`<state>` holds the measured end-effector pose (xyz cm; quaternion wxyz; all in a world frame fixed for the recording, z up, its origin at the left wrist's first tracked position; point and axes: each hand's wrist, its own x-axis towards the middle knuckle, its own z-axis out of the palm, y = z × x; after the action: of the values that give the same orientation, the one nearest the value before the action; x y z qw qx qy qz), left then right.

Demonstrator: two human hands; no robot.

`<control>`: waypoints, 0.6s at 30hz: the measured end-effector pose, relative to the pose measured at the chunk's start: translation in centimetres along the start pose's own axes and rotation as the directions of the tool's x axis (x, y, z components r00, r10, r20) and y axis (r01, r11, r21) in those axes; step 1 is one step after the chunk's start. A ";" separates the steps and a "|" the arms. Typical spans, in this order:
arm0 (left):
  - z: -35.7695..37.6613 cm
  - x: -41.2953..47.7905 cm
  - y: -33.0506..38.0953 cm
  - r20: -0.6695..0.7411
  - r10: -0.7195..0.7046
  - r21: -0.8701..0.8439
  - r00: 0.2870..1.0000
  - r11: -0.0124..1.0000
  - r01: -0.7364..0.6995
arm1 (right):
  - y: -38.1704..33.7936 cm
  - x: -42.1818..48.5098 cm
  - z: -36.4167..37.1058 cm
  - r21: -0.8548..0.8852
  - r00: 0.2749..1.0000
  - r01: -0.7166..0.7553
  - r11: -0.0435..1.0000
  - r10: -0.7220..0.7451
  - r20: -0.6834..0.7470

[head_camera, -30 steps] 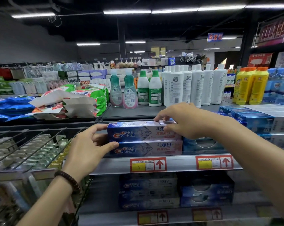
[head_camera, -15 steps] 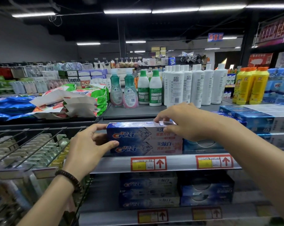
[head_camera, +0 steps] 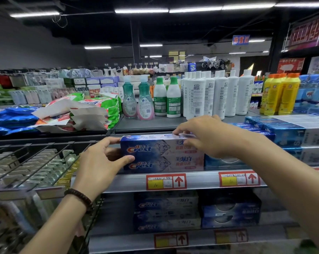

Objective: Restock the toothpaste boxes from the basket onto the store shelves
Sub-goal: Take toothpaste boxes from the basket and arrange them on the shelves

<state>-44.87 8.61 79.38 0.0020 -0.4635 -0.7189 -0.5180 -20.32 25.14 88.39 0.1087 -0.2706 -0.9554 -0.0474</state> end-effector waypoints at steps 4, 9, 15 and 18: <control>0.0 0.0 -0.2 -0.001 -0.026 -0.003 1.000 1.000 0.026 | 0.1 -0.1 0.1 0.028 1.000 0.000 1.000 0.000 -0.004; 0.1 -0.1 0.6 -0.022 -0.043 0.010 0.999 0.999 0.043 | 1.3 -0.8 -0.5 0.140 0.999 0.010 0.990 -0.005 -0.033; 1.2 -0.3 3.4 -0.127 0.208 0.260 0.970 0.951 -0.170 | 5.1 -2.1 -1.7 0.229 0.985 -0.092 0.969 0.123 -0.125; 2.3 -0.1 4.9 -0.080 0.365 0.337 0.928 0.886 -0.319 | 6.6 -3.3 -1.8 0.199 0.976 -0.144 0.969 0.172 -0.133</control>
<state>-40.42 10.39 81.94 0.2188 -0.5388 -0.6978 -0.4182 -13.76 28.85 89.61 0.2083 -0.3302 -0.9201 0.0318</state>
